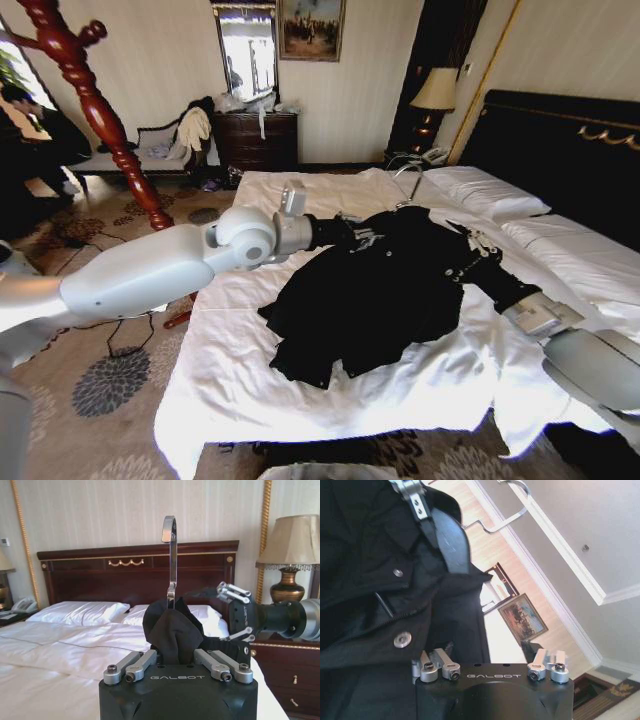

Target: Pick up the clothes from the bed and hang them on the clothes hanger.

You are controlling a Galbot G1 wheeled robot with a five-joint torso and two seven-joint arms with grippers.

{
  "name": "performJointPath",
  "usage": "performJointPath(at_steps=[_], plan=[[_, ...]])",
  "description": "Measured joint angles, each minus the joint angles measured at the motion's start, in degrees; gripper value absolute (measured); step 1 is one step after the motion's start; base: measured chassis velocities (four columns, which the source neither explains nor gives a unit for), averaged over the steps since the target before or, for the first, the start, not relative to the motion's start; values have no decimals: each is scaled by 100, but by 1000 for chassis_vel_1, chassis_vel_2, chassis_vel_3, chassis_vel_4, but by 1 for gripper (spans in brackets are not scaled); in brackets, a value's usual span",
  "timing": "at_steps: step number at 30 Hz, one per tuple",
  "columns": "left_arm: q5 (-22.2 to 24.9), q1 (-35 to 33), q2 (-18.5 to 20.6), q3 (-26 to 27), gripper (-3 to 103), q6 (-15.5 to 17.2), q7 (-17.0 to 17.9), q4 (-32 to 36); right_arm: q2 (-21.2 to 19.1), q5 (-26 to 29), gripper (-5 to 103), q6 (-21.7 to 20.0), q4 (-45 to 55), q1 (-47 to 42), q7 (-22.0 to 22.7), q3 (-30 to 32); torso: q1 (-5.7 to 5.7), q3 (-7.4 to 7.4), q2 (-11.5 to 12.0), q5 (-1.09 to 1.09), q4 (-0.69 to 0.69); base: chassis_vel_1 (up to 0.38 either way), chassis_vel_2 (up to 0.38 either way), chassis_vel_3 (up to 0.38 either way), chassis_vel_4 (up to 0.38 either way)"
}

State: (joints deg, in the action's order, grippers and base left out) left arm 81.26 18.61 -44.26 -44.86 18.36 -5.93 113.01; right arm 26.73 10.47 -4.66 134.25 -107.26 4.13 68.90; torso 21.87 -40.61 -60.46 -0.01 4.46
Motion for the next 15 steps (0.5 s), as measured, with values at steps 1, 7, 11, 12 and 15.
performJointPath(at_steps=[1, 7, 11, 12, 15], plan=[[-3, -25, 29, 20, 16, -2, 5, 14, 9, 26, 79, -5, -11, -5, 12, -1, 0, 0, 0, 0, 0, 0, 0, 0, 0], [39, -297, 265, 295, 16, -19, 83, 127, 188, 529, 100, -179, 44, -68, 139, -80, 0, 0, 0, 0, 1, 0, 0, 0, 0], [53, -426, 365, 463, 16, -22, 112, 152, 310, 983, 100, -251, 96, -91, 251, -87, 0, 0, 0, 0, -1, 0, 0, 0, 0], [53, -426, 365, 463, 16, -22, 112, 152, 310, 983, 100, -251, 96, -91, 251, -87, 0, 0, 0, 0, -1, 0, 0, 0, 0], [127, -637, 521, 748, 16, -23, 156, 214, 525, 1775, 100, -484, 251, -101, 467, -86, 0, 0, 0, 0, 0, 0, 0, 0, 0]])
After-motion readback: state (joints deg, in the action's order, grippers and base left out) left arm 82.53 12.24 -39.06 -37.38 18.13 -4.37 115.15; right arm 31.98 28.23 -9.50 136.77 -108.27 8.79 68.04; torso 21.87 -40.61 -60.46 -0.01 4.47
